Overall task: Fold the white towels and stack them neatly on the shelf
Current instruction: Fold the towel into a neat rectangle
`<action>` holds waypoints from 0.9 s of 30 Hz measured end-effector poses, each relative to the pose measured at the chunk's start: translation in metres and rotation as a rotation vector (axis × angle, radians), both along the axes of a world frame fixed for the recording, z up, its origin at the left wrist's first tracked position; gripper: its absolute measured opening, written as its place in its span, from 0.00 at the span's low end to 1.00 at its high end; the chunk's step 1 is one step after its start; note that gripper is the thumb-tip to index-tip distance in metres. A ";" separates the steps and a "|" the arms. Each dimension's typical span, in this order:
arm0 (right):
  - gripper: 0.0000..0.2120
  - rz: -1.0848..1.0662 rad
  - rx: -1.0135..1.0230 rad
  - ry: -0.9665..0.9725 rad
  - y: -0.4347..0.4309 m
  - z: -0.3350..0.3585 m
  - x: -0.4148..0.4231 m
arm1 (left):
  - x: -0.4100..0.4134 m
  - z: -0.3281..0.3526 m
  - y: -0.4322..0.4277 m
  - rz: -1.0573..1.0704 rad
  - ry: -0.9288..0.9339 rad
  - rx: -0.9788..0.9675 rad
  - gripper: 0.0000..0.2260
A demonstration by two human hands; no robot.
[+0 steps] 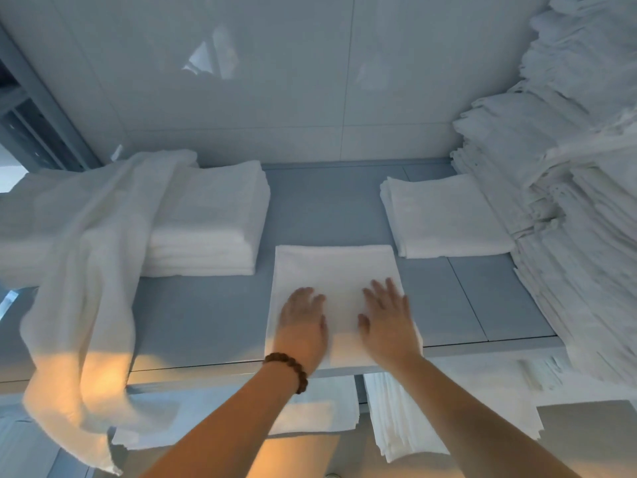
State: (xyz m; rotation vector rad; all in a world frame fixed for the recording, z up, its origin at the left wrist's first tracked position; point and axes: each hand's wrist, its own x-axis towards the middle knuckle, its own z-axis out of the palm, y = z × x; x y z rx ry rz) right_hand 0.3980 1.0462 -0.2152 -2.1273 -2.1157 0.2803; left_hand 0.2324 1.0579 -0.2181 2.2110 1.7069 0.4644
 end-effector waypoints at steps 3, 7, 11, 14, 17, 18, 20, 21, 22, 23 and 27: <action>0.27 0.135 -0.118 -0.061 0.002 -0.020 -0.016 | 0.016 -0.019 -0.004 -0.101 0.176 -0.072 0.24; 0.29 0.023 -0.110 -0.094 -0.008 -0.039 0.010 | 0.002 -0.034 -0.012 -0.078 0.289 -0.068 0.26; 0.29 -0.060 -0.128 -0.119 -0.007 -0.041 0.022 | 0.001 -0.034 -0.013 -0.022 0.296 -0.095 0.28; 0.31 -0.059 -0.145 -0.155 0.000 -0.036 0.020 | 0.001 -0.030 -0.009 -0.016 0.321 -0.099 0.29; 0.29 -0.005 -0.068 -0.125 0.023 -0.026 0.015 | 0.010 -0.024 0.016 -0.003 0.301 -0.073 0.28; 0.28 0.053 -0.062 -0.111 0.035 -0.024 0.012 | 0.015 -0.022 0.030 -0.018 0.292 -0.067 0.27; 0.26 0.156 -0.053 -0.073 0.061 -0.023 0.005 | 0.023 -0.024 0.061 -0.040 0.283 -0.054 0.25; 0.26 0.184 -0.059 -0.057 0.075 -0.025 0.003 | 0.025 -0.026 0.078 -0.051 0.290 -0.055 0.25; 0.26 0.195 -0.076 -0.052 0.088 -0.027 0.004 | 0.024 -0.030 0.093 -0.058 0.304 -0.064 0.25; 0.27 0.188 -0.089 -0.062 0.098 -0.030 0.007 | 0.021 -0.034 0.107 -0.058 0.322 -0.069 0.25; 0.30 0.023 -0.086 -0.123 0.110 -0.044 0.034 | 0.002 -0.051 0.129 -0.018 0.370 -0.017 0.26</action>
